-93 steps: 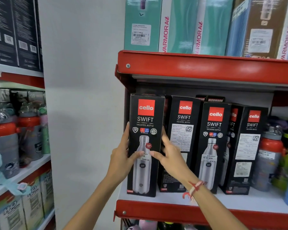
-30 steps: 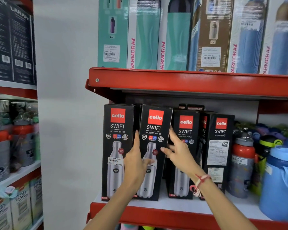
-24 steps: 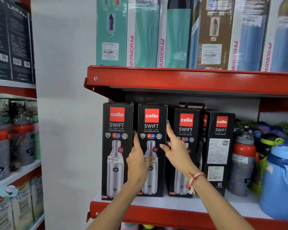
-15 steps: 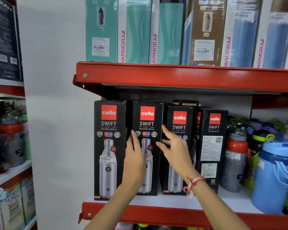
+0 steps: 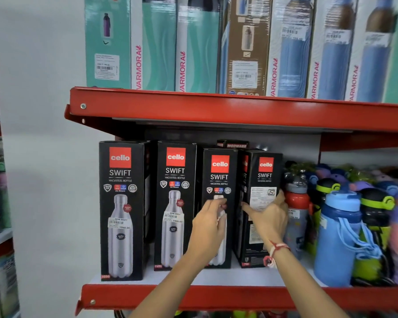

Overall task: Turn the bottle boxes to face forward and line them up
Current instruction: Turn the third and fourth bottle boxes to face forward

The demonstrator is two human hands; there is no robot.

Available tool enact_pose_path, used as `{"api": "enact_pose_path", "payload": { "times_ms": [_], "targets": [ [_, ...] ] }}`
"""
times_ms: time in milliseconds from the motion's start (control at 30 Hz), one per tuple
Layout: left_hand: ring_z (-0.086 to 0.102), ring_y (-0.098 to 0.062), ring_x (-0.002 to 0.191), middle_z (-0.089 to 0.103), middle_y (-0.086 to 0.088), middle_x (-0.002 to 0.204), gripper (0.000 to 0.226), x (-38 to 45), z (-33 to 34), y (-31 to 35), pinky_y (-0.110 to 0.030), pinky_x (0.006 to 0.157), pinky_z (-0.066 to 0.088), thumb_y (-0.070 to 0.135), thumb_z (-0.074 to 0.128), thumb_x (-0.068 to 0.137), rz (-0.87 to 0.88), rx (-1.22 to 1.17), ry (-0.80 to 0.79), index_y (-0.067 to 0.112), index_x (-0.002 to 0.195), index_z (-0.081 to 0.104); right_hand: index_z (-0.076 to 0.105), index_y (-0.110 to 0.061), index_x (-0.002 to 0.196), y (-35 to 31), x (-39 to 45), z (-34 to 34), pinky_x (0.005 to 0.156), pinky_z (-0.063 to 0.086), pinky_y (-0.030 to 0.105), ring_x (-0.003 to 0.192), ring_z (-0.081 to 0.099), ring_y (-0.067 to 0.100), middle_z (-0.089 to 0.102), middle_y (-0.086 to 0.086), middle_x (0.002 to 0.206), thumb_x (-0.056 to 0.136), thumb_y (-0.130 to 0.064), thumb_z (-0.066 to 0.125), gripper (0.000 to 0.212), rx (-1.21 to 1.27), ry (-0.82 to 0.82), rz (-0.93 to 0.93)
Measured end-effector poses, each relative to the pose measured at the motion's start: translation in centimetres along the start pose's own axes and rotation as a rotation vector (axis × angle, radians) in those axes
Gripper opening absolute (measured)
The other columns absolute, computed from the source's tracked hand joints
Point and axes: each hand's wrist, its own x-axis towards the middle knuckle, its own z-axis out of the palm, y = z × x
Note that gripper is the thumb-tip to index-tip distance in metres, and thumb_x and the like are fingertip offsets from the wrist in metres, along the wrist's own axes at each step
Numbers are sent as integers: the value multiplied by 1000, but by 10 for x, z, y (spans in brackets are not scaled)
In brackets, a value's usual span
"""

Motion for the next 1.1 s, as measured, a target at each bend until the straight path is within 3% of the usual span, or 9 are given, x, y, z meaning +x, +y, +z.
{"api": "enact_pose_path", "payload": {
  "times_ms": [133,233,433,567,667,767,833,900,1100],
  "targets": [
    [59,-12,113,60,-3,128,37,6,11,10,-32,96,51,10,55,93,-63,-53,-39,14,130,52,49,-21,127,10,11,-18,88,53,44,103,64,30,68,8,110,40,-61,79,100,99,-66,-35],
    [56,-14,119,59,-2,131,45,10,18,20,-39,99,49,15,61,91,-61,-57,-48,15,134,49,50,-25,128,9,15,-47,95,49,39,106,61,19,67,-4,113,49,-48,89,91,190,-124,-99],
    [45,-20,132,49,-3,143,94,12,29,44,-29,104,38,30,76,79,-155,-152,-228,18,150,16,54,-31,131,14,32,-96,89,54,43,107,66,17,69,-1,119,39,-45,94,101,463,-441,-132],
    [56,-9,107,60,3,131,107,13,41,51,-19,83,40,22,79,75,-163,-243,-246,27,152,4,52,-34,134,20,42,-101,89,54,49,119,61,27,69,1,123,51,-32,91,91,583,-712,-88],
    [56,-14,74,70,-10,110,111,11,54,53,-22,70,43,18,79,76,-212,-176,-182,30,151,-2,43,-40,139,22,50,-92,73,56,50,121,55,30,63,1,130,83,-15,59,63,656,-845,37],
    [65,-23,77,72,-15,96,118,12,75,46,-37,81,53,19,80,75,-279,-140,-131,38,148,-11,50,-40,134,21,58,-78,83,52,60,121,57,27,64,1,131,90,-39,50,44,706,-865,125],
    [69,-27,87,72,-13,98,120,16,86,39,-44,86,54,20,81,74,-317,-112,-98,42,145,-14,55,-40,131,23,63,-65,92,45,64,121,59,25,65,-2,130,78,-69,54,60,715,-851,191],
    [67,-29,92,70,-13,102,118,19,94,35,-45,88,52,18,79,76,-364,-83,-82,40,146,-13,52,-42,133,27,67,-52,97,42,65,121,59,24,65,-4,131,67,-82,55,77,701,-835,222],
    [59,-20,73,67,-19,102,101,18,101,27,-46,85,53,1,62,86,-392,2,-80,33,149,-11,37,-52,139,37,64,-34,101,36,67,127,51,19,58,-13,134,75,-71,51,68,696,-731,167]
  ]
}}
